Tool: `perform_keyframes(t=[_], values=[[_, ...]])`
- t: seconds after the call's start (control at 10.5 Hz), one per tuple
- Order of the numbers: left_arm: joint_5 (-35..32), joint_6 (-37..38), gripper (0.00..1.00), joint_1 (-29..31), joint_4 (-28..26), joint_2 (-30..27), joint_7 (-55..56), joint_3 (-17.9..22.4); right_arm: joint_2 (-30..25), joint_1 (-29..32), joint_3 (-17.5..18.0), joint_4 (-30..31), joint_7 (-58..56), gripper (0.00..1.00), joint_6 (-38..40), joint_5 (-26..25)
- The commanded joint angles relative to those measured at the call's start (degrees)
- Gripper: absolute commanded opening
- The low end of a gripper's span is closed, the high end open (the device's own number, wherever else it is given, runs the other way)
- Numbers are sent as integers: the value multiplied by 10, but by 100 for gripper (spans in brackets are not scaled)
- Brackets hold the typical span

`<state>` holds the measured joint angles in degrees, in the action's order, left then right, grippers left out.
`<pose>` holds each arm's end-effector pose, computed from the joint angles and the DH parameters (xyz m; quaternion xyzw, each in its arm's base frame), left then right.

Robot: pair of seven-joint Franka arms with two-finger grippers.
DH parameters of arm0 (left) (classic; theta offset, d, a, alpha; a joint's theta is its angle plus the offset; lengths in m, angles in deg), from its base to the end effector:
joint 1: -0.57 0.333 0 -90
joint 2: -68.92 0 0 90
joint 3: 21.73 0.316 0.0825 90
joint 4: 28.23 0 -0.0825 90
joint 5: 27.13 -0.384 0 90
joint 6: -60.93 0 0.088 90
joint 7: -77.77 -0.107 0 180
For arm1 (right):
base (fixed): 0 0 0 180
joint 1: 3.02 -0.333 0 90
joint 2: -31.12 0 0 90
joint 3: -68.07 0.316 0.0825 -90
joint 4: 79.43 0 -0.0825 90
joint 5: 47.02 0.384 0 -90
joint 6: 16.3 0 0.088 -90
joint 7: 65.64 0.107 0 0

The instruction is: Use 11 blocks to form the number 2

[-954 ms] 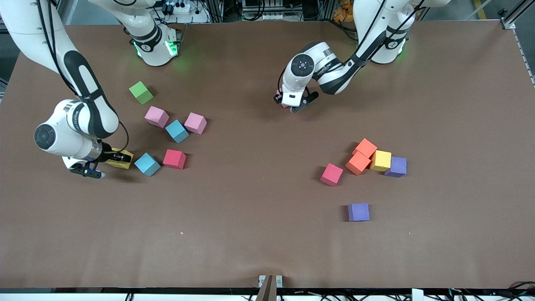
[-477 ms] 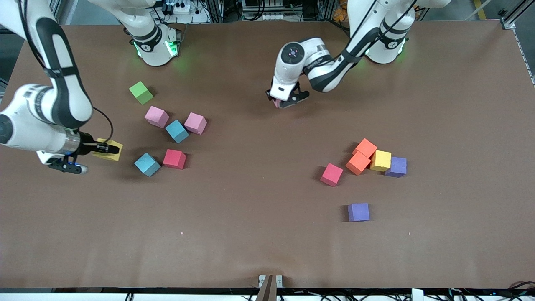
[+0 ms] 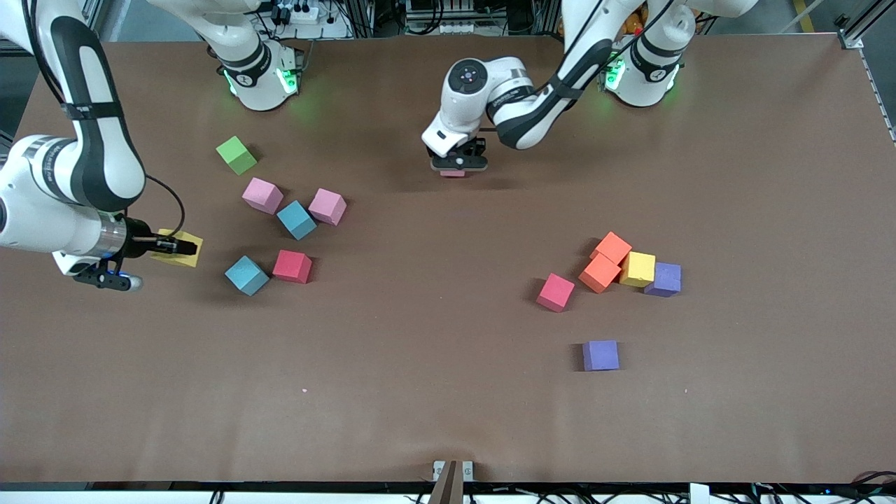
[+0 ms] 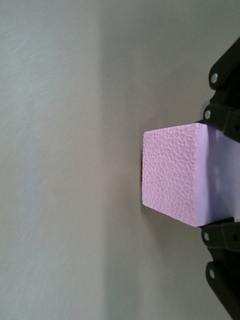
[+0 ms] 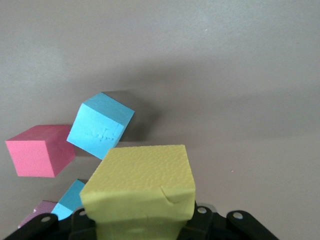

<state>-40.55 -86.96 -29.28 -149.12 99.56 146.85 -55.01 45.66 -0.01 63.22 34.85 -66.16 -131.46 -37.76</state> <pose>0.2596 -0.5206 0.2017 0.9967 -0.0120 -0.0619 0.0517 0.5669 -0.0674 0.3179 -0.9857 0.1060 0.1132 0.0663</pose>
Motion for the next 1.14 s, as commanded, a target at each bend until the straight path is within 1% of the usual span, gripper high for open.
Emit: perform_keyframes(t=[0.0,0.1,0.19,0.29,0.38,0.48,0.57,0.76,0.86,0.95,1.05], values=[[28,15,0,-33,32,26,-37,25,0,-10,1,-5,22,23,6,9],[48,26,0,-34,37,27,-38,25,0,-12,1,-5,28,23,6,9],[50,64,0,-34,46,27,-38,25,0,-18,1,-5,34,23,6,9],[56,100,42,-33,57,25,-37,25,0,-21,1,-5,42,23,5,9],[60,125,99,-31,61,20,-31,26,0,-28,0,-5,48,23,5,9],[60,147,100,-28,68,9,-19,26,0,-34,1,-5,52,23,3,9],[60,175,100,-27,97,6,11,26,0,-36,1,-5,52,23,2,9],[60,278,100,-26,192,3,22,25,0,-46,1,-5,67,23,2,9],[60,325,100,-16,231,-7,22,25,0,-53,1,-5,77,23,1,9],[60,351,100,18,239,-33,13,25,0,-59,1,-6,90,23,0,9],[58,353,100,49,238,-44,10,27,0,-66,1,-6,98,23,0,9]])
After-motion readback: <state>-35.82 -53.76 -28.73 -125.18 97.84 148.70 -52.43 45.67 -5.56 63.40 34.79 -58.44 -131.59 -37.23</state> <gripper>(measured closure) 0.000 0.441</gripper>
